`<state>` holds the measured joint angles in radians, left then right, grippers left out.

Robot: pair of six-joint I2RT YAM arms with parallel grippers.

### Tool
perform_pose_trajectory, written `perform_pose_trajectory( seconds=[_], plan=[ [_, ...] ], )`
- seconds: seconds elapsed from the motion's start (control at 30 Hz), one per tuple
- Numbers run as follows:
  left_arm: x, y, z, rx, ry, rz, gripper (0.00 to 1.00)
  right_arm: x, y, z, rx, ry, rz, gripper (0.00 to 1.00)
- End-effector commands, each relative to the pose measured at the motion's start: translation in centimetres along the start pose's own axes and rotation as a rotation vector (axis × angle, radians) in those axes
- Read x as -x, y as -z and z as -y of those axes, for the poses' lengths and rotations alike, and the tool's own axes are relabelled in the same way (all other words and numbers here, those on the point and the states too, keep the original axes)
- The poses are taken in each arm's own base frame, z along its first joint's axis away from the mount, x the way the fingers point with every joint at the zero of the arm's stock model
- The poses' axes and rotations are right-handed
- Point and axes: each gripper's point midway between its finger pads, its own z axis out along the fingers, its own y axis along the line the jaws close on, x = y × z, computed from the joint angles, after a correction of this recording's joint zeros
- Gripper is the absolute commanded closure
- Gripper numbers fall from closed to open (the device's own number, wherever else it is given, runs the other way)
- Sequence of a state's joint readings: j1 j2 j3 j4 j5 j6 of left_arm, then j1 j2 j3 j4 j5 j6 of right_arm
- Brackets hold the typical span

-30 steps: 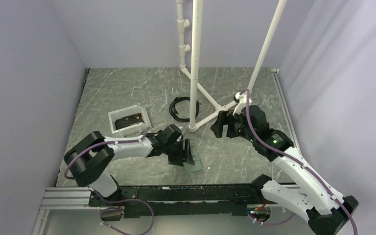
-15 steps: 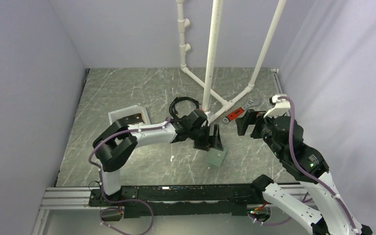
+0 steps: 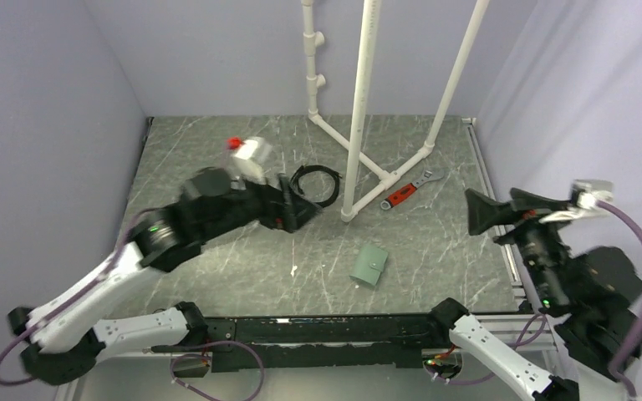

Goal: Put the credit cards into the card holder
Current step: Reset both arms

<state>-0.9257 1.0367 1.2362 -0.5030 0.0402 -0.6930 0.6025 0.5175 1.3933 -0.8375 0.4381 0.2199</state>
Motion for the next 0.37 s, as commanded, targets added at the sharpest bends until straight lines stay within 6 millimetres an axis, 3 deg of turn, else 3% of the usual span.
perform_pose_trajectory(
  seconds=[0.0, 0.13, 0.33],
  plan=[
    [6.9, 7.5, 0.6, 0.045, -0.195, 0.290, 0.06, 5.0, 2.5, 1.7, -0.031, 0.039, 0.175, 0.00],
    [10.8, 12.7, 1.6, 0.063, -0.302, 0.443, 0.06, 6.9, 4.2, 2.4, -0.038, 0.004, 0.250, 0.00],
    [13.0, 17.2, 2.3, 0.063, -0.358, 0.554, 0.06, 7.0, 5.4, 2.3, -0.002, -0.052, 0.280, 0.00]
  ],
)
